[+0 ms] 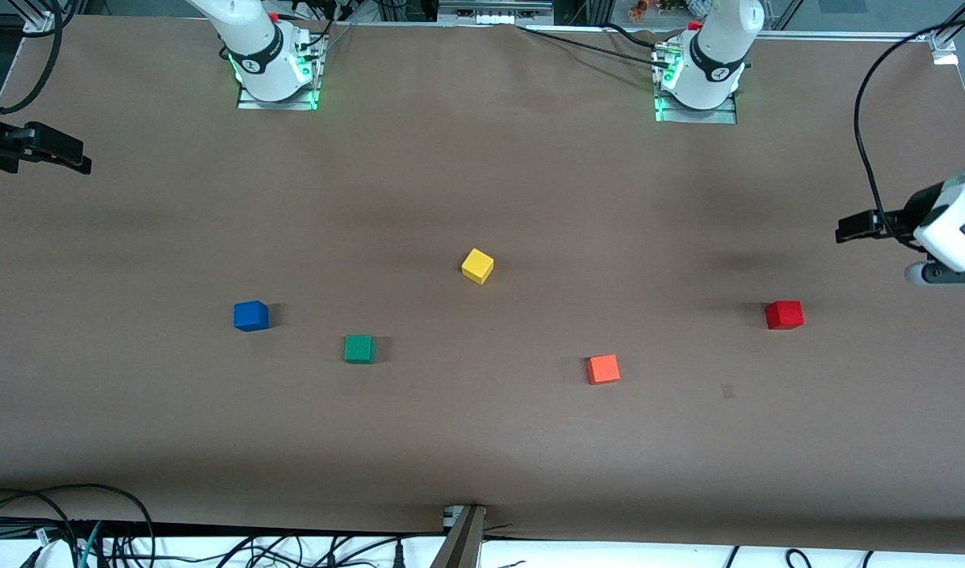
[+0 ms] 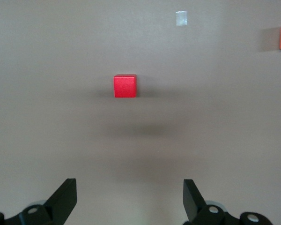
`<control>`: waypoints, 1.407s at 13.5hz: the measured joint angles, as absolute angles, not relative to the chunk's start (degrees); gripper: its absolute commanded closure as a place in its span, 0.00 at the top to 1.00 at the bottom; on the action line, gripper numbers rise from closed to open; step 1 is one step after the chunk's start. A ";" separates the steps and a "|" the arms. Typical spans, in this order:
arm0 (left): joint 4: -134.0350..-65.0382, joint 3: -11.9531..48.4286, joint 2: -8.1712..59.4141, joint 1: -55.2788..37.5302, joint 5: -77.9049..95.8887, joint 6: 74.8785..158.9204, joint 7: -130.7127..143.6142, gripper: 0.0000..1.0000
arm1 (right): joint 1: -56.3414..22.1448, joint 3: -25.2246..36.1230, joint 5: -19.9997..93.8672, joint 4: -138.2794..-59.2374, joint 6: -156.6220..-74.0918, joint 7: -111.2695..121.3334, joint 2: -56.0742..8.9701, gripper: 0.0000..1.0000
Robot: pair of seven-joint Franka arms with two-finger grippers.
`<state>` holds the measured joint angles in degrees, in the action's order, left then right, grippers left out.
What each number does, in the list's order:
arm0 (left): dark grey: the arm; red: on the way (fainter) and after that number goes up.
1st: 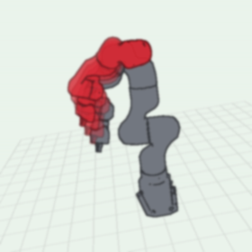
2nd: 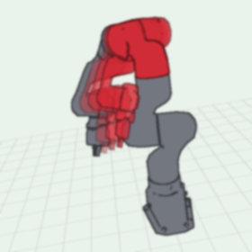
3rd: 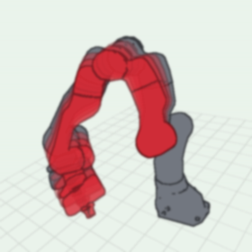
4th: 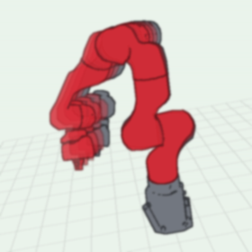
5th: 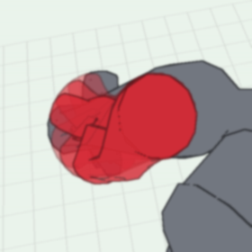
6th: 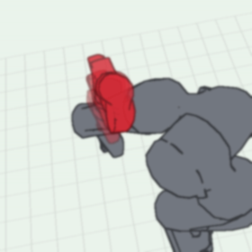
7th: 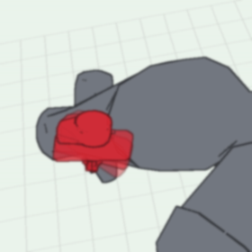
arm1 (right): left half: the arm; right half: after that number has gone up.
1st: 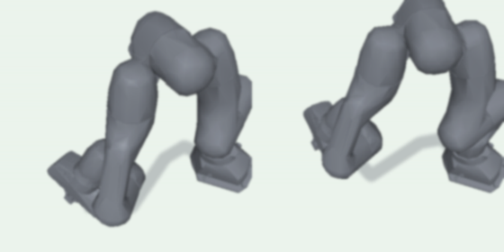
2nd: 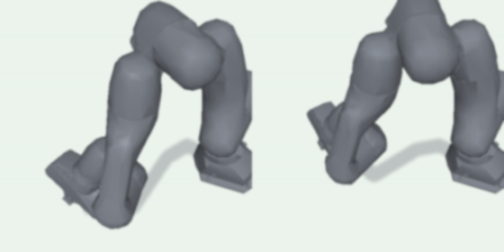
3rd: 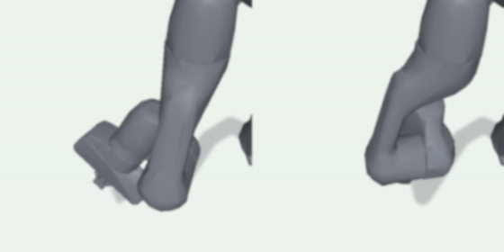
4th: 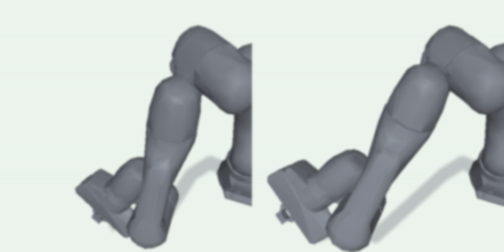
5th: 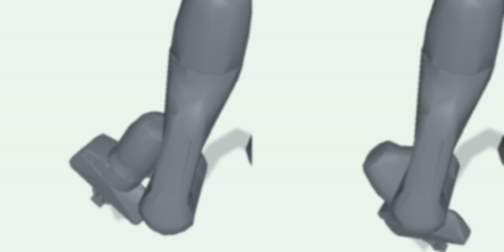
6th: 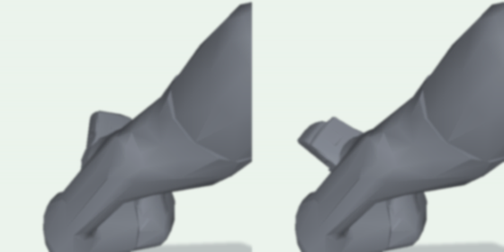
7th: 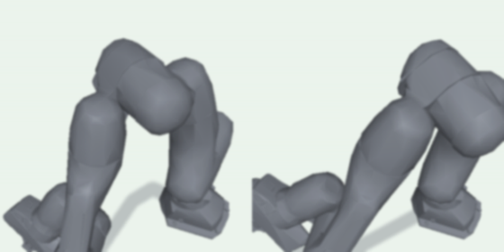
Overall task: Pass red block to right arm, stack on blue
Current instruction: 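Reach the left gripper down over the red cube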
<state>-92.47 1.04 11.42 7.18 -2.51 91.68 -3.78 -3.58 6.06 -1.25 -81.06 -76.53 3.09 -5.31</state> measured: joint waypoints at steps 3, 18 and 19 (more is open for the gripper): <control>-90.57 1.10 16.90 7.40 -2.76 98.62 -3.79 1.00 | -3.56 6.05 -1.25 -81.04 -76.55 3.10 -5.45 1.00; -110.19 0.97 30.64 11.22 -7.85 140.22 -4.58 1.00 | -3.49 5.99 -1.24 -80.97 -76.57 3.11 -5.58 1.00; -110.92 0.97 31.46 11.59 -7.87 141.28 -4.74 1.00 | -3.49 5.99 -1.24 -80.97 -76.56 3.11 -5.59 1.00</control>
<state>-110.92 0.97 31.46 11.59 -7.87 141.28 -4.74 -3.49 5.99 -1.24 -80.97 -76.56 3.11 -5.59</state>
